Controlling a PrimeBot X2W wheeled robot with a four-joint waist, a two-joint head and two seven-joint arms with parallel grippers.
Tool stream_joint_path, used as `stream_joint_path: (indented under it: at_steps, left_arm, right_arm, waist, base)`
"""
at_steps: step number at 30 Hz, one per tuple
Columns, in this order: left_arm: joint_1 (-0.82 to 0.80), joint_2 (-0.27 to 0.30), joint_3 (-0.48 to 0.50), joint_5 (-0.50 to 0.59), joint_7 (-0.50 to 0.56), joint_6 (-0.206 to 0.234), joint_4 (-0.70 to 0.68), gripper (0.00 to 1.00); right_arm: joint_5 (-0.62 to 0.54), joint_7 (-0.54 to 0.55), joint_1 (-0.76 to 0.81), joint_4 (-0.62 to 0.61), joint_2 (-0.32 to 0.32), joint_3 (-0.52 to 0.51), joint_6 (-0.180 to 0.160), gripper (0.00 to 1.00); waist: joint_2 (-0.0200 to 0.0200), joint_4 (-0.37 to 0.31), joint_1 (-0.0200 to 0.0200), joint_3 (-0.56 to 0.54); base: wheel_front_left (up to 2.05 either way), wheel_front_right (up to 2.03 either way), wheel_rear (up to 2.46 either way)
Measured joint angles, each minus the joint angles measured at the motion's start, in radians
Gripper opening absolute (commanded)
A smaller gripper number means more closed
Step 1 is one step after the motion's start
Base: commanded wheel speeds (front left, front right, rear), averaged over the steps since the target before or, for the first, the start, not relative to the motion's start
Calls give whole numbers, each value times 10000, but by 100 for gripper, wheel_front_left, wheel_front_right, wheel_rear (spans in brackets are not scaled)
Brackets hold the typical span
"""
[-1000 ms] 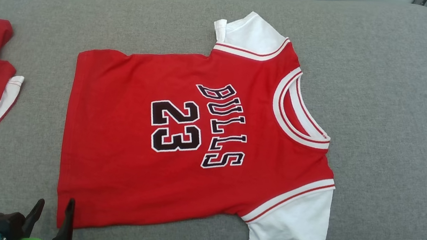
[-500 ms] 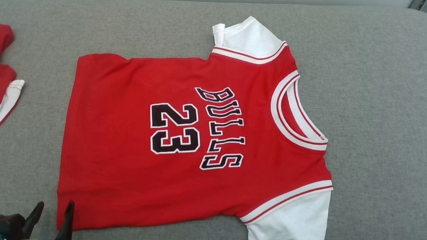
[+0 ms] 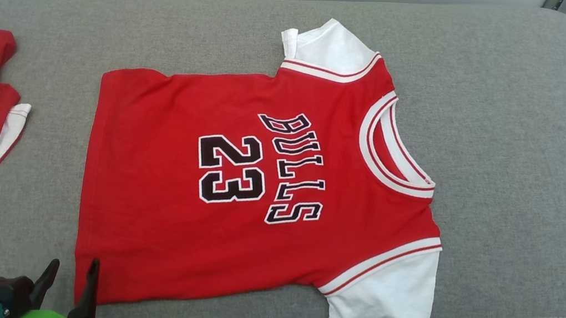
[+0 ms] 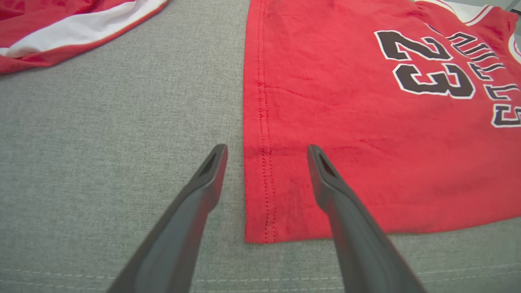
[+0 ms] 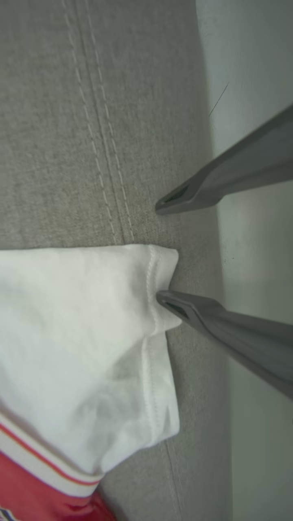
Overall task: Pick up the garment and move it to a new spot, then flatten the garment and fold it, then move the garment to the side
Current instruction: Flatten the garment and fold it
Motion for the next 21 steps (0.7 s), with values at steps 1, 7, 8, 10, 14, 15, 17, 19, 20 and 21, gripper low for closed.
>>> stream_joint_path:
  at_steps: [1, 7, 8, 10, 14, 15, 17, 19, 20, 21]
  left_arm:
    - [-23, 0, 0, 0, 0, -2, 6, 100]
    - [-107, -2, 0, 0, 0, -6, 42, 100]
    - [-107, -4, 0, 0, 0, -6, 46, 100]
    - [-107, -15, 0, -6, 0, -17, 59, 100]
    - [-107, -121, 10, -196, 6, -77, 155, 100]
    - [-107, -184, 23, -360, 17, -92, 176, 100]
    - [-106, -337, 100, -585, 100, -96, 182, 100]
    - [-98, -407, 180, -734, 134, -96, 173, 100]
    - [-88, -420, 222, -821, 201, -96, 171, 100]
    - [-79, -437, 263, -997, 255, -96, 173, 100]
  right_arm:
    - [0, 0, -7, 38, 13, 0, 2, 82]
    - [69, 0, -151, 238, 184, 4, 6, 35]
    - [69, 0, -151, 268, 198, 6, 6, 25]
    - [71, 0, -151, 320, 215, 8, 8, 2]
    - [128, 0, -161, 347, 226, 10, 94, 0]
    - [146, 0, -164, 351, 226, 10, 94, 0]
    - [155, 0, -171, 360, 226, 10, 94, 0]
    - [155, 0, -177, 376, 226, 10, 94, 0]
    - [155, 0, -180, 384, 226, 8, 94, 0]
    - [155, 0, -181, 391, 224, 4, 94, 0]
  waist:
    - [0, 0, 0, 5]
    - [0, -15, 0, 30]
    - [0, -18, 0, 35]
    - [0, -26, 0, 42]
    - [0, -39, 0, 42]
    - [0, -41, 0, 40]
    - [0, -44, 0, 26]
    - [0, -44, 0, 6]
    - [0, -43, 0, -7]
    - [0, -41, 0, -21]
  base:
    - [0, 0, 0]
    - [0, 0, 0]
    - [0, 0, 0]
    - [0, 0, 0]
    - [0, 0, 0]
    - [0, 0, 0]
    - [0, 0, 0]
    - [0, 0, 0]
    - [0, 0, 0]
    - [0, 0, 0]
